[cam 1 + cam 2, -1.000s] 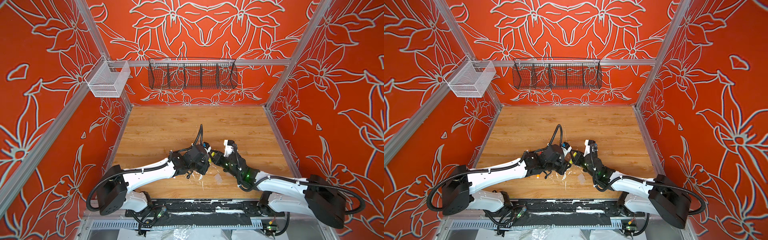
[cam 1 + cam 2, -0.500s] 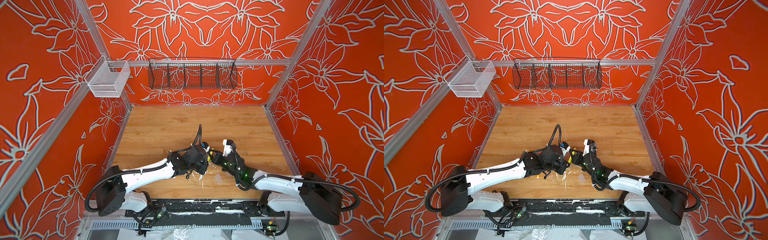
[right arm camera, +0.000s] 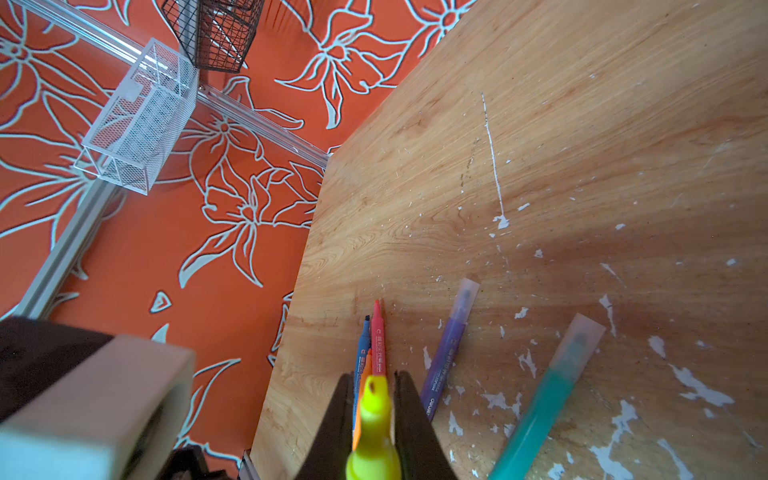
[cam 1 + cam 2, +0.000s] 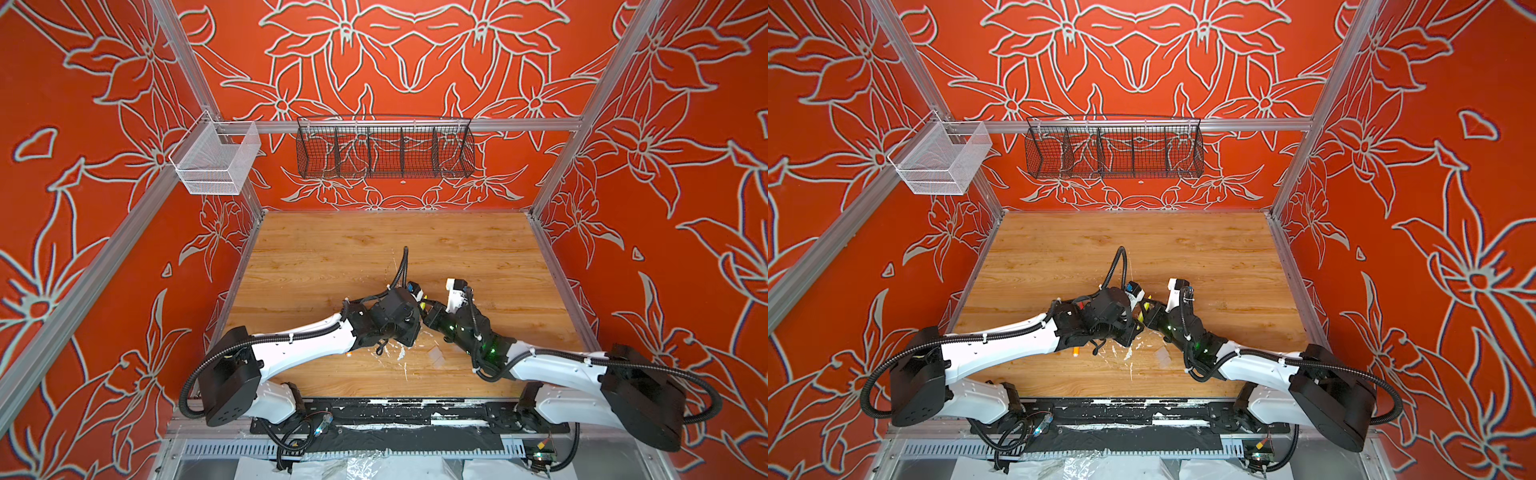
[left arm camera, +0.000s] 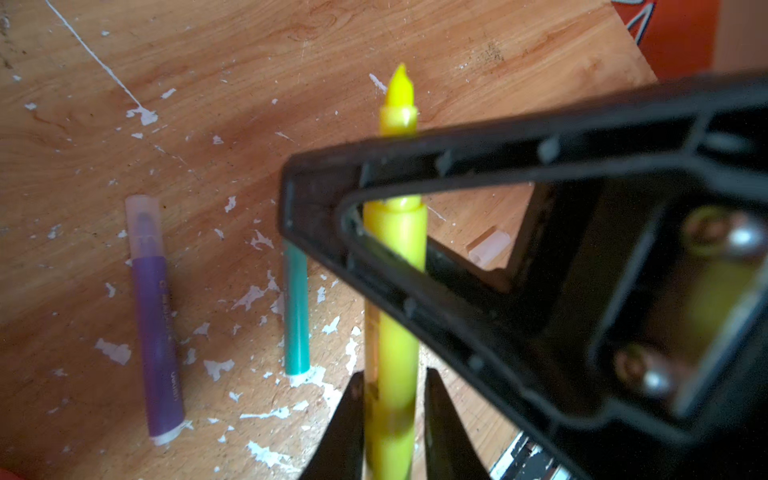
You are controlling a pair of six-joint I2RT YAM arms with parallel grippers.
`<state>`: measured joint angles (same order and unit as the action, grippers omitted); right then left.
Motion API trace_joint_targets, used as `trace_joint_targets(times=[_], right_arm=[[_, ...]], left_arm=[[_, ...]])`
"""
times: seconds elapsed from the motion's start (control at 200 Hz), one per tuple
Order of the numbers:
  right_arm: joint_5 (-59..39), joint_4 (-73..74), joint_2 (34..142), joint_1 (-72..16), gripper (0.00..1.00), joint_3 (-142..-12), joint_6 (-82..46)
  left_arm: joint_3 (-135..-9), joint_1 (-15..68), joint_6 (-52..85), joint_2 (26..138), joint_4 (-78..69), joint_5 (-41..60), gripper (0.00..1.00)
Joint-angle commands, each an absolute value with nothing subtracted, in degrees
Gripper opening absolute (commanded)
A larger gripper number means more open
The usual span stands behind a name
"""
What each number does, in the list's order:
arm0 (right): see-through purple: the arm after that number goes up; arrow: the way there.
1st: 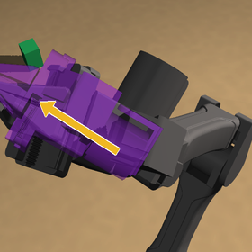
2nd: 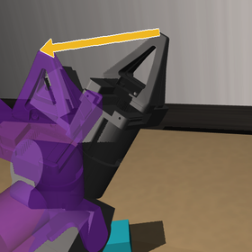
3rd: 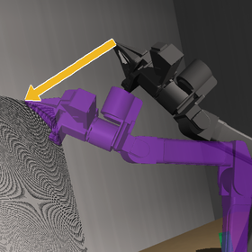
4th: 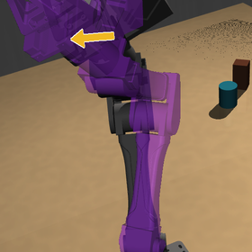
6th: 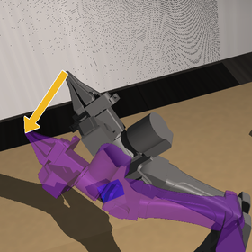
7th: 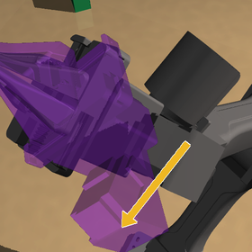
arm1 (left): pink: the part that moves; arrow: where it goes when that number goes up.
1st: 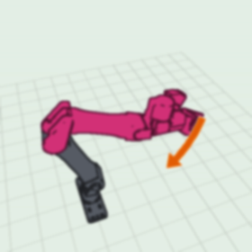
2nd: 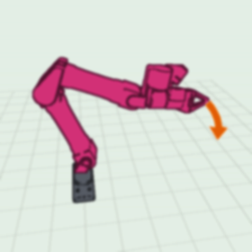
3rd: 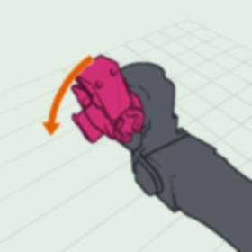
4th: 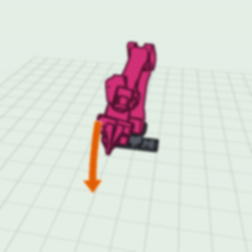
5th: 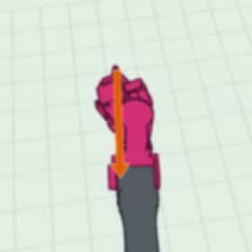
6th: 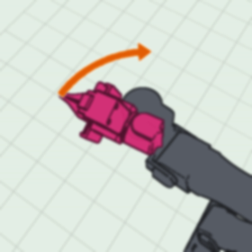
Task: Insert the pens into the pen caps
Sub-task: 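Hold the yellow highlighter upright with the left gripper while the right gripper lowers, then move the right gripper back over the translucent caps while the left holds the highlighter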
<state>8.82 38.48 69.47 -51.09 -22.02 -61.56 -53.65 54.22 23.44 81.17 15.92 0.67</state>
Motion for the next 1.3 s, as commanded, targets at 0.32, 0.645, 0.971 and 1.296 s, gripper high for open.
trace_joint_targets(times=[0.32,0.645,0.971,1.296], right_arm=[[9.09,39.89,67.53,-51.29,0.03,-21.16,-62.18],[11.6,19.69,59.13,-51.24,0.54,-24.48,-56.81],[14.41,-18.57,43.95,-51.24,0.6,-29.26,-51.11],[10.51,-34.45,48.81,-51.24,0.62,-32.91,-49.74]], left_arm=[[-54.76,54.59,23.19,81.82,14.5,-0.15,0.06],[-54.62,52.95,21.8,78.55,19.27,-4.48,0.0],[-52.03,42.54,18.25,68.83,31.24,-15.9,0.0],[-35.76,42.5,13.22,53.05,19.03,-15.54,0.0]])
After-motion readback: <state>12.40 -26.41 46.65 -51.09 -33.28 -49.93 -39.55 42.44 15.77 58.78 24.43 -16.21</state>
